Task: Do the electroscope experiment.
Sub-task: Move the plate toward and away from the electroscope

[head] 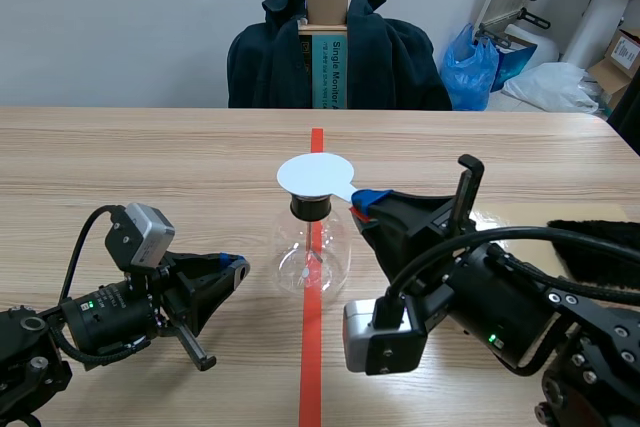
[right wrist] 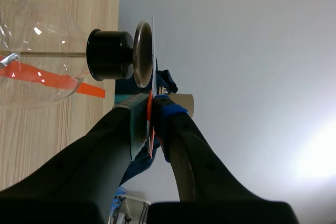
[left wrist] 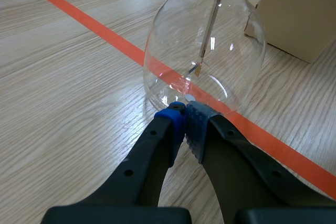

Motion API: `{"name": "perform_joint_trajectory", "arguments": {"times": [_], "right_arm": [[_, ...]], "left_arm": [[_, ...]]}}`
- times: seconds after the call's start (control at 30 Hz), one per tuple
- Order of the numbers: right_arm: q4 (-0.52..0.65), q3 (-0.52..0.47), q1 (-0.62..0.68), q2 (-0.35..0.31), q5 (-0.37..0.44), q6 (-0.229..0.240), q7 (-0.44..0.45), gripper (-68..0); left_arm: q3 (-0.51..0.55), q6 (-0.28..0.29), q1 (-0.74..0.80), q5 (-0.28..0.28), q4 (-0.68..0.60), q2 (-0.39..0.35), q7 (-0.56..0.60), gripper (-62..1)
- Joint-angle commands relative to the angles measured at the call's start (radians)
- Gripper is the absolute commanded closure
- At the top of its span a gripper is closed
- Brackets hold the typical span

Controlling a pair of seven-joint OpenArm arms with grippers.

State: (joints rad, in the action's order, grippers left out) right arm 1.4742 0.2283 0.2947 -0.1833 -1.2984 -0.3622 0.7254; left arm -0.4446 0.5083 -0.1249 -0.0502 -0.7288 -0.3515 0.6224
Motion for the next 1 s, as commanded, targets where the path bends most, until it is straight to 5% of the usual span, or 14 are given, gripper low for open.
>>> {"name": "perform_joint_trajectory", "arguments": {"times": [0.0, 0.33, 0.97], "right_arm": [[0.014, -0.006, -0.009, -0.008, 0.006, -0.014, 0.001, -0.8], [0.014, -0.006, -0.009, -0.008, 0.008, -0.014, -0.04, -0.8], [0.014, -0.008, -0.01, -0.008, 0.046, -0.042, -0.301, -0.8]], "left_arm": [[0.008, 0.002, -0.008, -0.013, -0.018, 0.01, 0.018, -3.2], [0.008, 0.002, -0.008, -0.013, -0.018, 0.01, 0.018, -3.2], [0.008, 0.002, -0.008, -0.013, -0.018, 0.01, 0.018, -3.2]]}}
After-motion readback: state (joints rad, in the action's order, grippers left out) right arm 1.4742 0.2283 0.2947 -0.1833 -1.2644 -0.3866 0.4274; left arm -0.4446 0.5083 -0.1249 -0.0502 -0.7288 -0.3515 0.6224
